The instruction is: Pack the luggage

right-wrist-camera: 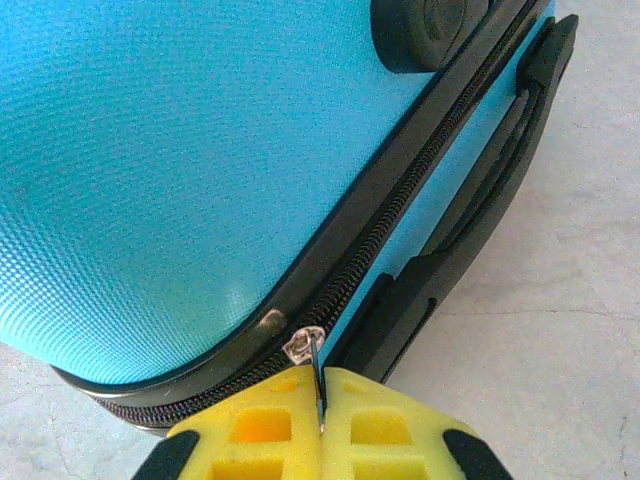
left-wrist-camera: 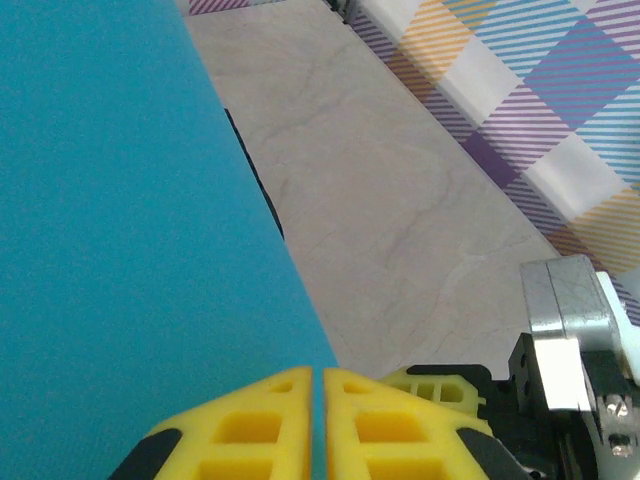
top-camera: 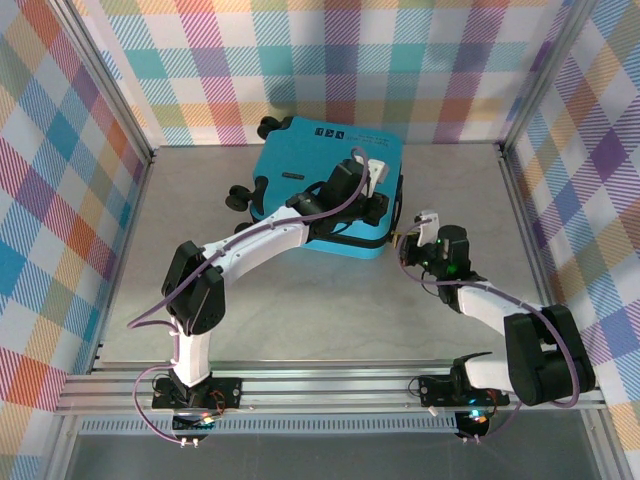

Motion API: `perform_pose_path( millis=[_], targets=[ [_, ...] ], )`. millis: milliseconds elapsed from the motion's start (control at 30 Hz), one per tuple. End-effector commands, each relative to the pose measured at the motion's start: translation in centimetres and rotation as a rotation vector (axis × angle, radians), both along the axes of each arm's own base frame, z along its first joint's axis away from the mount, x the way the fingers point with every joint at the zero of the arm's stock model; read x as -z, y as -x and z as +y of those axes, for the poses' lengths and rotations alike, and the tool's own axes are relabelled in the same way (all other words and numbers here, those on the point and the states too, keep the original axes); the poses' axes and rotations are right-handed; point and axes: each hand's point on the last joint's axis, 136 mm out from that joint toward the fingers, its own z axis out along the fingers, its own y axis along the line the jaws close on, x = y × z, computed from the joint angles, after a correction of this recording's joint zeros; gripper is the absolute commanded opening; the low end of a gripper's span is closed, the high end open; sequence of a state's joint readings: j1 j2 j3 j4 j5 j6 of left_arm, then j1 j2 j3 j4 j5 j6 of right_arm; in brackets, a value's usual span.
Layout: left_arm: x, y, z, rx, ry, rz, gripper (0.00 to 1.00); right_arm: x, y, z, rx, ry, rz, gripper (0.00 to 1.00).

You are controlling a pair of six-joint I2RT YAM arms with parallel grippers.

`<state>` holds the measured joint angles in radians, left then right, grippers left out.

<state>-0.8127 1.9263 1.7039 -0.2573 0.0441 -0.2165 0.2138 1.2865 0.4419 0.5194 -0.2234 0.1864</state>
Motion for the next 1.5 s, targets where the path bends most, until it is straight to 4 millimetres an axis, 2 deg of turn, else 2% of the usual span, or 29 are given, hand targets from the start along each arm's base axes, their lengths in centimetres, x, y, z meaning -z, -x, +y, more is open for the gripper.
perform_pose_path(
  millis=[0,400,533,667,767,933,1100,1233,1467],
  targets=[
    [10.9,1.3,7.1,-0.101,-0.321,0.265,0.11,-5.2,-2.6,-1.9,0.083,-0.050,-0.144,0.00],
    [11.4,1.4,7.1,-0.095,-0.324,0.272,0.10,-4.5,-5.4,-6.6,0.321,-0.038,-0.115,0.00],
    [11.5,1.4,7.1,-0.094,-0.327,0.274,0.09,-4.2,-6.5,-7.6,0.371,-0.027,-0.117,0.00],
    [11.7,1.4,7.1,-0.092,-0.332,0.277,0.09,-4.9,-7.8,-8.0,0.386,-0.029,-0.155,0.00],
    [11.8,1.4,7.0,-0.089,-0.334,0.278,0.08,-5.5,-8.7,-7.6,0.354,-0.042,-0.184,0.00],
    [11.8,1.3,7.1,-0.088,-0.336,0.273,0.07,-6.2,-8.6,-5.2,0.208,-0.080,-0.237,0.00],
    [11.9,1.3,7.3,-0.085,-0.341,0.276,0.06,-6.3,-9.5,-5.2,0.206,-0.059,-0.256,0.00],
    [12.2,1.4,7.3,-0.083,-0.345,0.281,0.06,-7.5,-10.2,-3.3,0.084,-0.079,-0.330,0.00],
    [12.1,1.4,7.4,-0.080,-0.341,0.278,0.04,-7.8,-11.9,-3.4,0.067,-0.115,-0.378,0.00]
  ],
)
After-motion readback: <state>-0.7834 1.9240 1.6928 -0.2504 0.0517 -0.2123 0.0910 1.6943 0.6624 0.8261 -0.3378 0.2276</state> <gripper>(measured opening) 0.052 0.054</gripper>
